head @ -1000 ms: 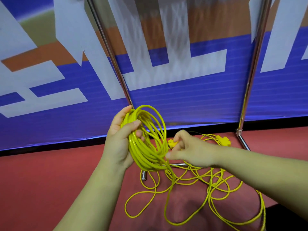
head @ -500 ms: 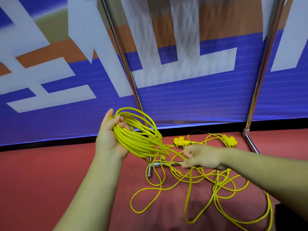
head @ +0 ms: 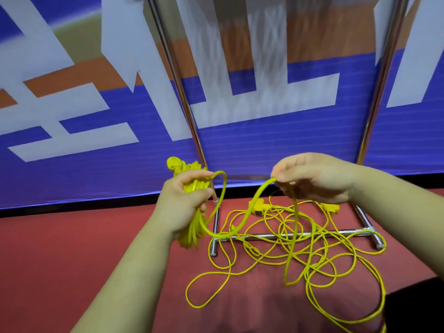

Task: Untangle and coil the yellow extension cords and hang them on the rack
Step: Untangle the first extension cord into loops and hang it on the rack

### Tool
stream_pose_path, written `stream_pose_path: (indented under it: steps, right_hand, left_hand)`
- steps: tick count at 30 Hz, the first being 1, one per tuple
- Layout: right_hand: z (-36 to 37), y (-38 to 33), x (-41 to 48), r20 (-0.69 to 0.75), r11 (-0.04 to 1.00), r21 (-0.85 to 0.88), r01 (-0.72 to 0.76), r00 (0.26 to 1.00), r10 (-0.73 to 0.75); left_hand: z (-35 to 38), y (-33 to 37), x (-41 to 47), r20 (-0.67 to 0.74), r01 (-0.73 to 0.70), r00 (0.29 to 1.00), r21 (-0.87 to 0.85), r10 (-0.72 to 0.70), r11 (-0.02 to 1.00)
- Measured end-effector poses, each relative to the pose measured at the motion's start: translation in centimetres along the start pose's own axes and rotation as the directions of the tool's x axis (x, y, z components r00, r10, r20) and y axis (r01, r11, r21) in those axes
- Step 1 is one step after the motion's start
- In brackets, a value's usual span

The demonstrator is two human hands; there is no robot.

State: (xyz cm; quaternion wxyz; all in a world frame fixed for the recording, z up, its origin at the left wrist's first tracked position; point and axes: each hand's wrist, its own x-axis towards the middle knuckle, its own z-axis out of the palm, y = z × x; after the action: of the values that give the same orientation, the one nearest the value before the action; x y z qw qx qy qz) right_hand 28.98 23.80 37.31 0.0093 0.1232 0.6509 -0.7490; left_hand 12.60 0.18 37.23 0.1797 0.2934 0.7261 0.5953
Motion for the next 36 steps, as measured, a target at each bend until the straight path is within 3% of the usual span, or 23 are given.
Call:
stream_pose_path:
  steps: [6, 11, 17, 21, 24, 26, 33, 36]
  right_hand:
    - [-0.6, -0.3, -0.1, -0.212, 0.94, -0.341, 0.031, 0.971, -0.109]
    - [-0.1, -0.3, 0.2, -0.24, 0.819, -0.566, 0.092, 0.932, -0.271]
    - [0.2, -0.3, 0.1, -0.227, 0.741, -0.642, 0.194, 0.876, -0.426]
    - [0.6, -0.5, 0.0, -0.169, 0.723, -0.64, 0.258, 0.871, -0.461]
    - [-0.6, -0.4, -0.1, -0.103, 0.826, -0.475, 0.303, 0.913, -0.394]
    - [-2.2, 0.6, 0.0, -0.034, 0.891, -0.379, 0.25, 0.958, -0.284]
    - [-5.1, 5.0, 2.0, 0.025, 0.893, -0.449, 0.017, 1.0, -0.007]
    - [-5.0, 5.7, 2.4, -0.022, 0.946, -0.324, -0.018, 1.0, 0.011]
  left_hand:
    - [2.6, 0.0, -0.7, 0.122, 0.06, 0.99, 0.063, -0.067, 0.996]
    - [5.3, 0.4, -1.3, 0.233, 0.091, 0.967, 0.066, -0.104, 0.994]
    - [7.7, 0.5, -1.3, 0.258, 0.16, 0.951, 0.058, -0.169, 0.985]
    - [8.8, 0.2, -1.3, 0.315, 0.119, 0.937, 0.122, -0.152, 0.985]
    - [8.7, 0.2, -0.8, 0.272, 0.068, 0.957, 0.117, -0.098, 0.991]
    - [7.9, 0.5, -0.4, 0.198, 0.04, 0.979, 0.085, -0.057, 0.996]
    - [3.5, 1.4, 0.9, -0.077, -0.014, 0.997, -0.134, 0.004, 0.991]
    - [2.3, 1.0, 1.1, -0.132, -0.019, 0.991, -0.133, 0.001, 0.991]
